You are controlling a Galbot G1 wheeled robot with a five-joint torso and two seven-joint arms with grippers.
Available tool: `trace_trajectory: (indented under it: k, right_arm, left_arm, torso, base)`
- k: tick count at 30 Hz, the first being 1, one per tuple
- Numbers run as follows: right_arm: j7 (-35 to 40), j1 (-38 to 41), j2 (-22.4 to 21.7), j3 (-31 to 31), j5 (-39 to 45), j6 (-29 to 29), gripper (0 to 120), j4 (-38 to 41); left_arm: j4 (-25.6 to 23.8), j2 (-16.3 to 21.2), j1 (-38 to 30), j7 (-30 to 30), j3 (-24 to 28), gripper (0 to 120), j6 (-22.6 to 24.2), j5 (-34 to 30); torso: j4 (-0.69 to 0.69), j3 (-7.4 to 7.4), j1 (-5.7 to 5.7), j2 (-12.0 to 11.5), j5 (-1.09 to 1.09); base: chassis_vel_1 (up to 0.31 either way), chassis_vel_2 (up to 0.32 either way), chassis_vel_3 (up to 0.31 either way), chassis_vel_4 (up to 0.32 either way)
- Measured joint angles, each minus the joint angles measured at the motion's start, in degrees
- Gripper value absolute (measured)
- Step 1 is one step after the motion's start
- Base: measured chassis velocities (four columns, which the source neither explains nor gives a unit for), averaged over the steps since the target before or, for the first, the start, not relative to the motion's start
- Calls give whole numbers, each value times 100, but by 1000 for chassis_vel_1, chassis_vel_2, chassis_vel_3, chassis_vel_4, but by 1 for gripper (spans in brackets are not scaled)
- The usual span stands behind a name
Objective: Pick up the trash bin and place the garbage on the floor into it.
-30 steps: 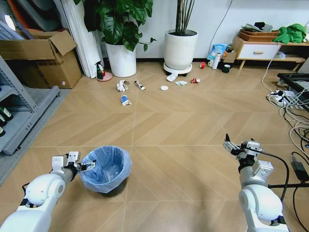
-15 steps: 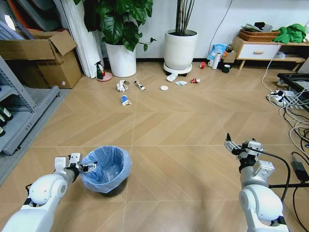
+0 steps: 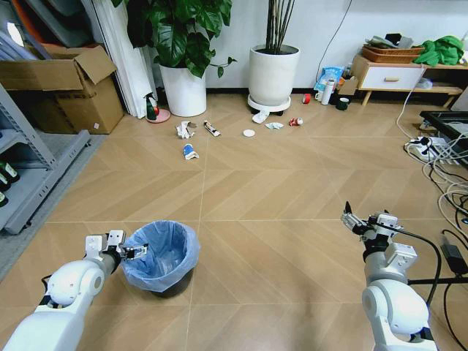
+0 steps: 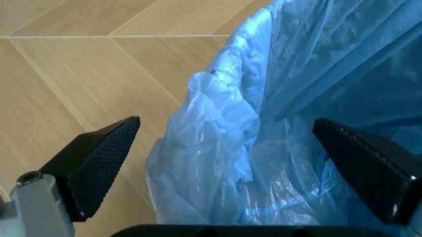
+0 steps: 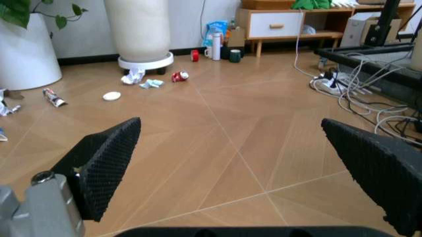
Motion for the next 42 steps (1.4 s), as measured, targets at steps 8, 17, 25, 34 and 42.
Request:
trace_trajectory:
  k: [8, 17, 25, 34, 42]
  right_arm:
    - [10, 19, 15, 1, 0, 0, 100, -6]
    - [17, 13, 13, 29, 0, 2, 100, -8]
    - [19, 12, 28, 27, -2, 13, 100, -6]
    - [20, 1, 23, 31, -2, 29, 100, 11]
    - [21, 5, 21, 29, -3, 38, 100, 13]
  left_arm:
    - [103, 30, -47, 1, 7, 100, 0, 5]
    - [153, 12, -63, 22, 63, 96, 0, 7]
    - [181, 12, -54, 49, 69, 79, 0, 15]
    - [223, 3, -62, 54, 104, 43, -4, 64]
    - [223, 4, -61, 41, 114, 19, -5, 74]
  torso:
    - [1, 0, 0, 0, 1]
    - [0, 0, 0, 0, 0]
    - [0, 0, 0, 0, 0]
    - [0, 0, 0, 0, 2]
    - [0, 0, 0, 1, 1]
  base:
    - [0, 0, 0, 0]
    - [0, 0, 0, 0]
    - [0, 0, 0, 0]
    - [0, 0, 0, 0]
    - [0, 0, 0, 0]
